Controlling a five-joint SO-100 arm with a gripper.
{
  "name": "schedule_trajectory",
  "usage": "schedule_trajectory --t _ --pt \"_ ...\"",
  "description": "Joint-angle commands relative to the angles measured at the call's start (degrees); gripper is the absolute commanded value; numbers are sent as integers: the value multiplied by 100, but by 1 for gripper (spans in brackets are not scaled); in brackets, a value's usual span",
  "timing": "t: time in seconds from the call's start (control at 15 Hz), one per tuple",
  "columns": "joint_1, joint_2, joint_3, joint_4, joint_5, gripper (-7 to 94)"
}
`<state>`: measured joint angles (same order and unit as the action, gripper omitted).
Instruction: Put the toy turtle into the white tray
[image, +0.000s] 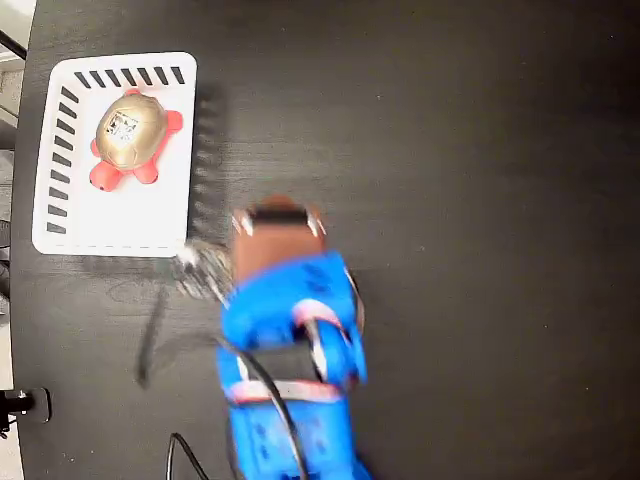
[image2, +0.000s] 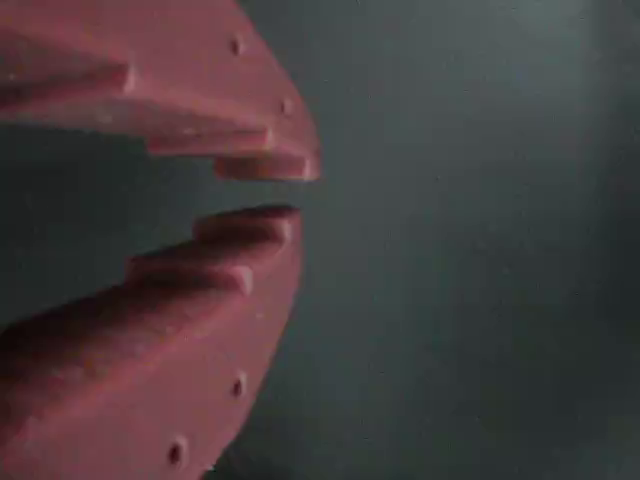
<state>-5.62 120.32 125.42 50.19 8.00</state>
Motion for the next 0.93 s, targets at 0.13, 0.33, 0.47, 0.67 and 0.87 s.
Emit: schedule_trajectory --t 0.13,0.33,0.47,0.67,0.87 --pt "264 2786 2145 -70 -35 -1" --pt "360 4816 3384 527 -220 -1" --pt "396 6003 3911 1143 -246 -1" --pt "264 6838 4113 1890 -167 -1" --pt "255 7269 4104 2654 -70 0"
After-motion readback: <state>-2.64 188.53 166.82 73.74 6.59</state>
